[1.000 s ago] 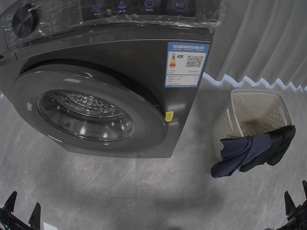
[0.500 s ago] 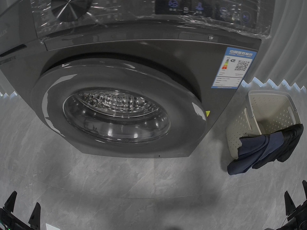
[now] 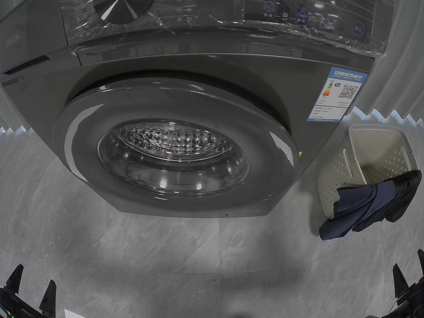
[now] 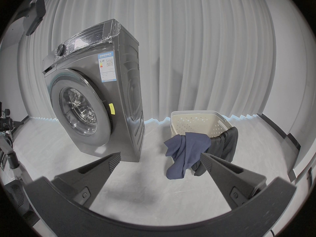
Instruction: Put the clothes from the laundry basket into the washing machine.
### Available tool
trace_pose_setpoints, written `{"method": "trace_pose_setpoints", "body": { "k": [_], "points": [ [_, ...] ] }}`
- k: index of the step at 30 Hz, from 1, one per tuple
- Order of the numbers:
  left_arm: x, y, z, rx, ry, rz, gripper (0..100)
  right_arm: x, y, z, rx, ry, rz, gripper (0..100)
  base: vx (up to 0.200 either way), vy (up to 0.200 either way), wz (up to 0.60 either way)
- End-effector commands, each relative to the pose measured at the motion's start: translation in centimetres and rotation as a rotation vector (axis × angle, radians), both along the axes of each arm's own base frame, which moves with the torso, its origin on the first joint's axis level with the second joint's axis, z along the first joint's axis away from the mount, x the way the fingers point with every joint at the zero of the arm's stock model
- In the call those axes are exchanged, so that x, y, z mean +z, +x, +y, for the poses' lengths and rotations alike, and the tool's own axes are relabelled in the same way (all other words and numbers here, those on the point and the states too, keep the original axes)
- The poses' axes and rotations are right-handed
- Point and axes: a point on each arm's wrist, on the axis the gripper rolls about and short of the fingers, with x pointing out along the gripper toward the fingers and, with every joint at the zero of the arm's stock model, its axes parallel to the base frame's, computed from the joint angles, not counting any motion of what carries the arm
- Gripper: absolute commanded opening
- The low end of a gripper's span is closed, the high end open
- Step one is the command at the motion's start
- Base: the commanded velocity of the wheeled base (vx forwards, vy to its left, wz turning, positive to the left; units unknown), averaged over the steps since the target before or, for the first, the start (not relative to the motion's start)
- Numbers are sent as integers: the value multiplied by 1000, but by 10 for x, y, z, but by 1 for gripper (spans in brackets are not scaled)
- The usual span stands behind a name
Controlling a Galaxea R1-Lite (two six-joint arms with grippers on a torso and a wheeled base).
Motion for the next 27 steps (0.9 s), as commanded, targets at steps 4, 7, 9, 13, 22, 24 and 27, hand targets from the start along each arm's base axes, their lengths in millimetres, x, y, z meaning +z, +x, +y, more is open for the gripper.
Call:
{"method": "trace_pose_setpoints", "body": {
  "k": [4,7,9,13,22,24,27],
  "points": [
    [-5,0,0,0,0,0,100,-5,0,0,0,0,0,100,0,150,0],
    [-5,0,0,0,0,0,100,-5,0,0,0,0,0,100,0,200,0],
    [-5,0,0,0,0,0,100,-5,0,0,0,0,0,100,0,200,0],
    [-5,0,0,0,0,0,100,-5,0,0,0,0,0,100,0,200,0],
    [-5,0,0,0,0,0,100,-5,0,0,0,0,0,100,0,133,0],
    [-5,0,0,0,0,0,100,-5,0,0,0,0,0,100,0,0,0],
    [-5,0,0,0,0,0,100,-5,0,0,0,0,0,100,0,0,0]
  ]
}}
